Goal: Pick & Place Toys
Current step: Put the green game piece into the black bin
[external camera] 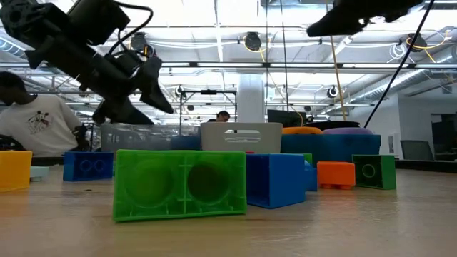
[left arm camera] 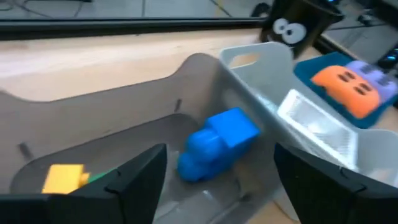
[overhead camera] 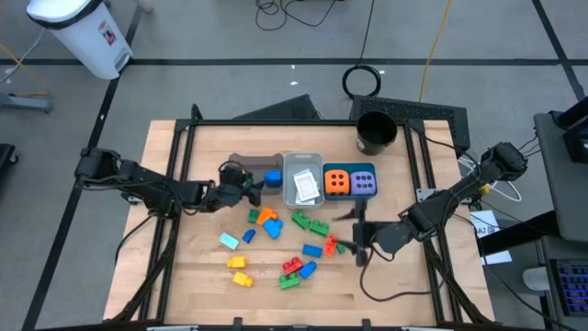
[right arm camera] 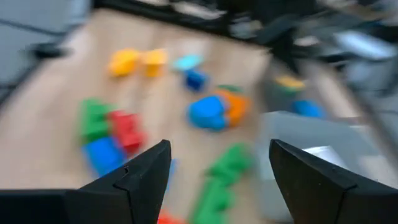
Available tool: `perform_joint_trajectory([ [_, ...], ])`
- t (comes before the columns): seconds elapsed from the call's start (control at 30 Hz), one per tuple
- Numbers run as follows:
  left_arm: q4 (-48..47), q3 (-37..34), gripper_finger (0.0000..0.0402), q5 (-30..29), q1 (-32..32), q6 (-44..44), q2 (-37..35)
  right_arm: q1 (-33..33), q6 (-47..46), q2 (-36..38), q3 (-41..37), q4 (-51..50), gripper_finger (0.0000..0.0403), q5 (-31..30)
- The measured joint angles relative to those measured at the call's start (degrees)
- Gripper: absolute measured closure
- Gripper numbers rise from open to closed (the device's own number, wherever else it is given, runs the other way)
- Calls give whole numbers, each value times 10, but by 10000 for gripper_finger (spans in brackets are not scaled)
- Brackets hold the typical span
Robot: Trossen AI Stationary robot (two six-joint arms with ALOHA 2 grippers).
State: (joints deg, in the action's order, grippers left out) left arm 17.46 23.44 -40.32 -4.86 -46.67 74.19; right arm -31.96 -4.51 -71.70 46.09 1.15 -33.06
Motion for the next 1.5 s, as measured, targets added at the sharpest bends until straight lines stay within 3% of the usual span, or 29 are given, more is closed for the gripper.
perform_joint_trajectory([
  [0.13, 23, 0, 81, 23, 0, 18, -12, 0, -42, -5, 0, -38, 140, 109],
  [0.23, 33, 0, 79, 39, 0, 20, -12, 0, -80, -15, -17, -55, 140, 153],
  [0.4, 38, 0, 85, 45, 0, 16, -11, 0, -93, -40, -86, -7, 140, 153],
  [0.6, 39, 0, 88, 45, 0, 15, -12, 6, -67, -70, -162, 144, 140, 154],
  [0.87, 39, 0, 90, 44, 0, 16, -12, 33, -53, -145, -174, 215, 140, 229],
  [1.1, 38, 0, 88, 44, 0, 17, -12, 62, -53, -171, -172, 222, 142, 232],
  [1.27, 37, 0, 92, 43, 0, 17, -12, 61, -53, -169, -172, 221, 175, 263],
  [1.5, 37, 0, 90, 43, 0, 17, -12, 63, -53, -169, -172, 220, 262, 275],
])
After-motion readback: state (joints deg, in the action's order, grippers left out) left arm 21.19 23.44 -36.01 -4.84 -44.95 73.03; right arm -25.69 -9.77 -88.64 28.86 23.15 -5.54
